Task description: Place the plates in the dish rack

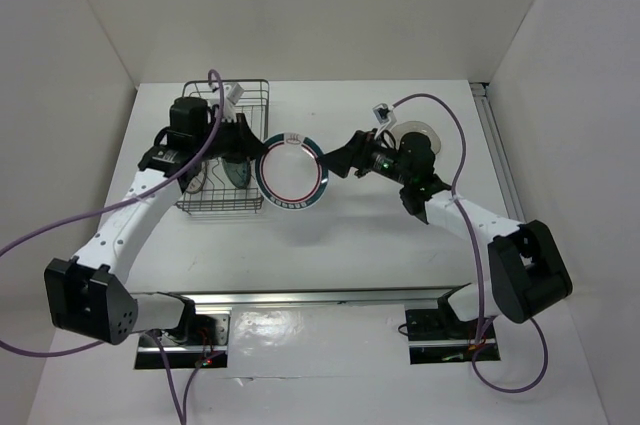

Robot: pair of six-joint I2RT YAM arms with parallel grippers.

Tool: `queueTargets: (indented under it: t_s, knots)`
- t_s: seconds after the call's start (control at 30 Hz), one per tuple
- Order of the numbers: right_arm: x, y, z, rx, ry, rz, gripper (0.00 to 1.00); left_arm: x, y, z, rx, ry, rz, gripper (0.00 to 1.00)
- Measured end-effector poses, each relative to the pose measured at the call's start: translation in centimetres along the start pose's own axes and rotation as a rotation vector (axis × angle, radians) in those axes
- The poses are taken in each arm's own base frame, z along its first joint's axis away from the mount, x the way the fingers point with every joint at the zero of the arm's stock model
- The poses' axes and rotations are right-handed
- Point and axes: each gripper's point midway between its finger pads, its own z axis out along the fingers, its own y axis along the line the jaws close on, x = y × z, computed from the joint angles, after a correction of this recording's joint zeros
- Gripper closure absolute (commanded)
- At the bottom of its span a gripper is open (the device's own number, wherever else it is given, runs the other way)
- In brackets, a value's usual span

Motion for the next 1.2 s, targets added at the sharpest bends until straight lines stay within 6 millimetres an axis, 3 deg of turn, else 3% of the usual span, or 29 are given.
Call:
queueTargets:
  t_s: [0.13, 0.37, 0.53, 0.77, 0.93, 1.07, 1.2]
  knots:
    - [-0.2, -0.5, 0.0, 0.023, -0.008, -0.029, 0.00, -1.2, 1.7, -2.5, -0.166, -0.060, 0.074, 1.00]
    - [0.6, -1.6, -0.6, 0.088, 0.023, -0.074, 0.00, -8.4, 1.7, -11.5, -0.459, -0.336, 0.276, 1.00]
    - [0.8, -1.7, -1.0, 0.101, 0.038, -0.099, 0.00, -12.3, 2.7, -16.1, -0.667, -0.451, 0.360, 1.00]
    - [1.9, -2.1, -1.3, 0.107, 0.077, -0.091, 0.00, -13.8, 7.7, -18.1, -0.945, -0.406, 0.447, 1.00]
    - [2.7, -2.2, -1.6, 0.100, 0.100, -0.080, 0.00, -14.6, 9.5, -19.4, -1.061, -0.409, 0.468, 1.00]
    - [3.2, -2.2, -1.7, 0.095, 0.112, -0.075, 0.00, -14.3, 10.6, -18.8, -1.076, -0.415, 0.488, 1.00]
    - [3.0, -1.9, -1.8, 0.085, 0.110, -0.079, 0.00, -12.2, 12.6, -16.9, -1.076, -0.345, 0.532, 1.00]
